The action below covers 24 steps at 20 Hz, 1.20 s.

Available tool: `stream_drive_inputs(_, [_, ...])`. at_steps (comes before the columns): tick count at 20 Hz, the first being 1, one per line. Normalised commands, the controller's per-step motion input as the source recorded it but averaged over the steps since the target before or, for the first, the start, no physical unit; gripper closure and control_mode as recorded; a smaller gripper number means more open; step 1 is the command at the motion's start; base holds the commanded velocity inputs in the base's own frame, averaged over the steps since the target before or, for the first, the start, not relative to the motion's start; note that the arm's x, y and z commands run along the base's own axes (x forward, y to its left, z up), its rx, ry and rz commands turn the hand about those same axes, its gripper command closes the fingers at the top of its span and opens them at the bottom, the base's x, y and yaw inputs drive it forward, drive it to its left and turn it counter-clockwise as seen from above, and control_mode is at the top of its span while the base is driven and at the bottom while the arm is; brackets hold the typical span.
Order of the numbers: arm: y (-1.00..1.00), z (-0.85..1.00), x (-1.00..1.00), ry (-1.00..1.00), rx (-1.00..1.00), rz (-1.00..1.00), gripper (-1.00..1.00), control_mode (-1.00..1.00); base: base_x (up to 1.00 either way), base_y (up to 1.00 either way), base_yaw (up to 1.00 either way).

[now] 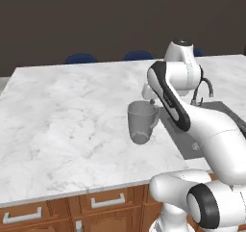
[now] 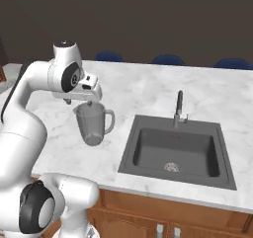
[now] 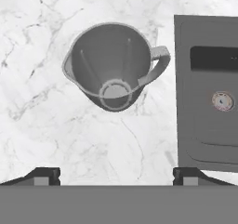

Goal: Turn on the sink faucet and place the jug under the water for a few seconds to fill it up.

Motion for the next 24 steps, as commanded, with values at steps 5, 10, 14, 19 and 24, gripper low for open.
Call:
stream_drive_inputs(5, [0.0, 0.0, 0.0, 0.0, 0.0, 0.0, -1.0, 1.0, 0.0, -0.84, 0.0])
stream_drive_inputs(10, [0.0, 0.0, 0.0, 0.0, 0.0, 0.0, -1.0, 1.0, 0.0, -0.6, 0.0])
stream_drive_inputs(14, [0.0, 0.0, 0.0, 0.0, 0.0, 0.0, -1.0, 1.0, 0.0, -0.58, 0.0])
stream_drive_inputs(19, [0.0, 0.0, 0.0, 0.0, 0.0, 0.0, -1.0, 1.0, 0.0, -0.65, 0.0])
stream_drive_inputs(24, [0.0, 0.0, 0.0, 0.0, 0.0, 0.0, -1.0, 1.0, 0.0, -0.65, -0.04])
